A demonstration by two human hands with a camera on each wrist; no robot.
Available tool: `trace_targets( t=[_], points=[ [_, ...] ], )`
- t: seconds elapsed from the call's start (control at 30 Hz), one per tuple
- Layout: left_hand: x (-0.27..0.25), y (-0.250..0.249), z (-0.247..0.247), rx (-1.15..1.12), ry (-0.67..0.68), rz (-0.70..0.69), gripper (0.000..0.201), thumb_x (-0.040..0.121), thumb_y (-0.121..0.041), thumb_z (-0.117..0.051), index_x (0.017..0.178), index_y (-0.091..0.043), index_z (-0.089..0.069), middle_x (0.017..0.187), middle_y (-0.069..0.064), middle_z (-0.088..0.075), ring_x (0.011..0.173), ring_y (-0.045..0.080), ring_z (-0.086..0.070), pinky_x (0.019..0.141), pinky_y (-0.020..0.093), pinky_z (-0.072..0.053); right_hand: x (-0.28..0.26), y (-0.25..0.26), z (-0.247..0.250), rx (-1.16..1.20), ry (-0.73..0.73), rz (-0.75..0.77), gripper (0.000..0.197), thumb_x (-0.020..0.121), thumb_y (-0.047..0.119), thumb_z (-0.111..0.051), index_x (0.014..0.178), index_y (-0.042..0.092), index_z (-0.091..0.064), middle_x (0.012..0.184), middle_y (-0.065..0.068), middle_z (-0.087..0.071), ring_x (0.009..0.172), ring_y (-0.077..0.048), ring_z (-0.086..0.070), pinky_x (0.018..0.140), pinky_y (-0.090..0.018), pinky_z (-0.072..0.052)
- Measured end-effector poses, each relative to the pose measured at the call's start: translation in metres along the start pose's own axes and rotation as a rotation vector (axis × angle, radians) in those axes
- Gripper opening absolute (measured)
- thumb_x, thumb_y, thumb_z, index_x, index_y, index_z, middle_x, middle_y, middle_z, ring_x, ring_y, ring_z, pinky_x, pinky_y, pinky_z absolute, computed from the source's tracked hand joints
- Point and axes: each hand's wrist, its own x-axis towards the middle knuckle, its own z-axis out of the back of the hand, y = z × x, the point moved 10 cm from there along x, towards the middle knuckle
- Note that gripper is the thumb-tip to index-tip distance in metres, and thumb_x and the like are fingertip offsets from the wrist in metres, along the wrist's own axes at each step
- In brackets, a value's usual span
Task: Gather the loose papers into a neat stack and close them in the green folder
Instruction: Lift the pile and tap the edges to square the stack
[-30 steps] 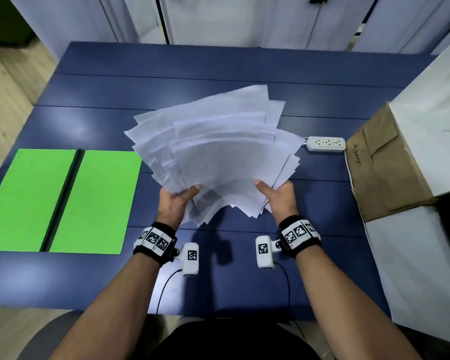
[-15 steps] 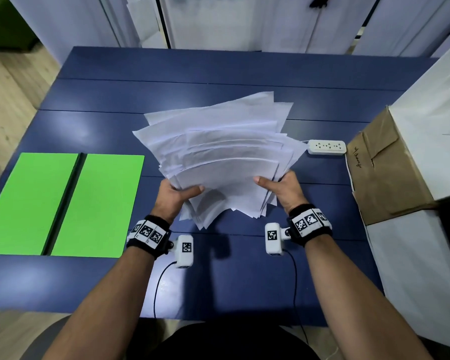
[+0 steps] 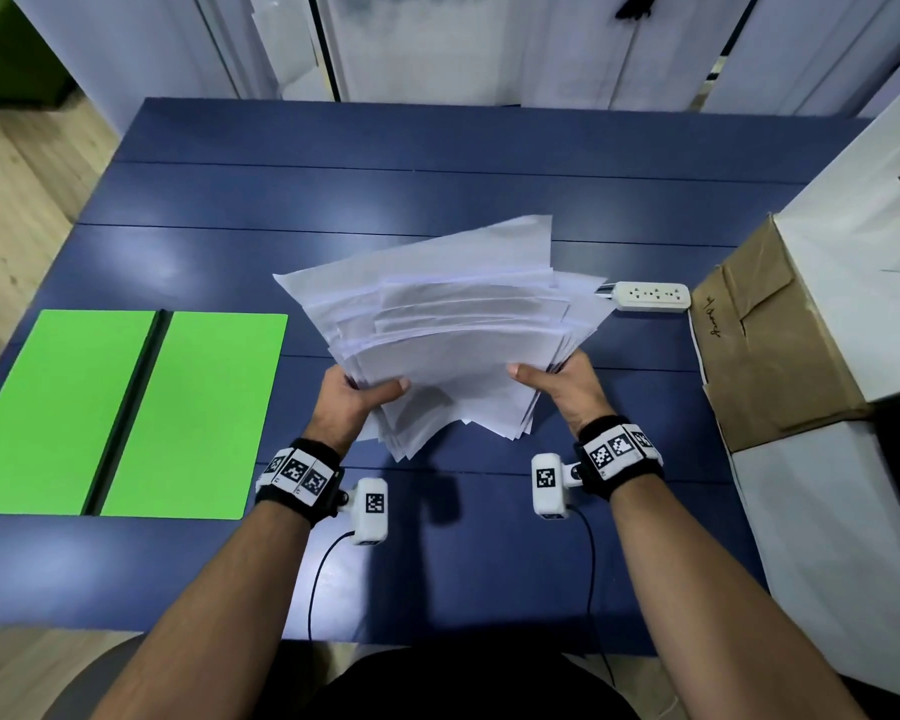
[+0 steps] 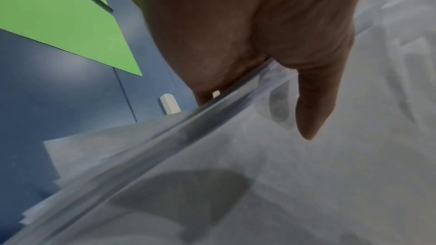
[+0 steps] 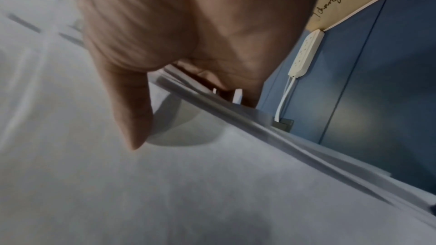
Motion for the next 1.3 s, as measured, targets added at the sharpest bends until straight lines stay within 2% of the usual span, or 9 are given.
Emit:
trace_targets(
  t=[0.13, 0.4, 0.63, 0.8, 0.9, 1.03, 1.1, 1.17, 1.3],
  points=[
    [0.001, -0.017, -0.003, -0.002, -0.004, -0.069, 0.039, 0.079, 0.014, -0.075, 0.116, 0.005, -0.070, 0.109, 0.009, -0.078, 0.101, 0.025, -0.074, 0.087, 0.032, -0.058, -0.005, 0.018, -0.002, 0.040, -0.006, 0.063, 0.036, 0.077, -0.006, -0.079, 0.112, -0.001, -0.069, 0.108, -0.012, -0.075, 0.098, -0.023, -0.072, 0.093, -0.035, -0.055],
    [0.005, -0.011, -0.006, 0.019, -0.017, -0.051, 0.038, 0.080, 0.011, -0.076, 0.117, 0.004, -0.070, 0.113, 0.014, -0.077, 0.103, 0.028, -0.074, 0.091, 0.036, -0.057, -0.001, 0.013, -0.002, 0.022, -0.031, 0.015, 0.043, 0.077, -0.006, -0.078, 0.118, -0.007, -0.064, 0.112, -0.019, -0.073, 0.099, -0.027, -0.072, 0.092, -0.037, -0.055],
    [-0.007, -0.013, -0.001, 0.063, -0.198, -0.155, 0.014, 0.093, 0.002, -0.068, 0.099, -0.009, -0.072, 0.085, -0.015, -0.077, 0.080, 0.001, -0.069, 0.079, 0.022, -0.054, -0.016, 0.035, -0.013, -0.018, -0.196, 0.102, 0.015, 0.089, 0.002, -0.071, 0.099, 0.014, -0.071, 0.083, 0.016, -0.076, 0.081, 0.000, -0.070, 0.080, -0.020, -0.053],
    [-0.010, -0.010, 0.004, 0.038, -0.171, -0.147, 0.033, 0.083, 0.009, -0.075, 0.096, -0.021, -0.075, 0.091, -0.009, -0.079, 0.083, 0.009, -0.071, 0.078, 0.027, -0.056, -0.036, 0.032, -0.023, 0.099, -0.250, 0.120, 0.020, 0.089, 0.004, -0.071, 0.108, 0.010, -0.073, 0.105, -0.001, -0.077, 0.102, -0.019, -0.072, 0.095, -0.035, -0.054],
    [-0.001, -0.014, 0.007, 0.000, -0.109, -0.107, 0.040, 0.079, 0.014, -0.075, 0.104, -0.017, -0.074, 0.098, -0.005, -0.079, 0.090, 0.013, -0.073, 0.083, 0.029, -0.057, -0.039, 0.052, -0.023, 0.170, -0.259, 0.158, 0.025, 0.089, 0.010, -0.073, 0.113, 0.003, -0.070, 0.104, -0.002, -0.077, 0.098, -0.016, -0.072, 0.091, -0.030, -0.055],
    [0.005, -0.026, 0.001, 0.026, -0.039, -0.116, 0.043, 0.079, 0.019, -0.070, 0.112, -0.009, -0.068, 0.097, -0.009, -0.079, 0.090, 0.007, -0.073, 0.081, 0.022, -0.056, -0.034, 0.080, -0.019, 0.205, -0.308, 0.213, 0.046, 0.086, 0.044, -0.073, 0.111, 0.006, -0.068, 0.104, -0.007, -0.073, 0.105, -0.032, -0.068, 0.101, -0.050, -0.050],
    [0.007, -0.026, 0.000, 0.018, -0.035, -0.103, 0.044, 0.079, 0.020, -0.070, 0.109, -0.012, -0.069, 0.096, -0.010, -0.079, 0.088, 0.006, -0.073, 0.079, 0.022, -0.056, -0.033, 0.087, -0.015, 0.194, -0.360, 0.218, 0.038, 0.085, 0.050, -0.071, 0.099, 0.014, -0.068, 0.094, -0.004, -0.072, 0.097, -0.030, -0.067, 0.098, -0.043, -0.050],
    [0.009, -0.025, -0.001, 0.000, -0.031, -0.093, 0.045, 0.079, 0.020, -0.069, 0.106, -0.016, -0.071, 0.096, -0.008, -0.080, 0.088, 0.008, -0.074, 0.079, 0.022, -0.056, -0.032, 0.092, -0.011, 0.184, -0.396, 0.235, 0.020, 0.089, 0.037, -0.070, 0.091, 0.018, -0.067, 0.087, 0.006, -0.069, 0.088, -0.012, -0.064, 0.090, -0.025, -0.047],
    [0.012, -0.018, 0.002, -0.021, -0.032, -0.080, 0.042, 0.079, 0.018, -0.071, 0.108, -0.012, -0.071, 0.098, -0.005, -0.079, 0.090, 0.012, -0.074, 0.080, 0.026, -0.057, -0.027, 0.091, -0.007, 0.148, -0.418, 0.239, 0.010, 0.086, 0.018, -0.067, 0.094, 0.014, -0.069, 0.094, 0.009, -0.070, 0.089, 0.001, -0.062, 0.084, -0.012, -0.044]
  ],
)
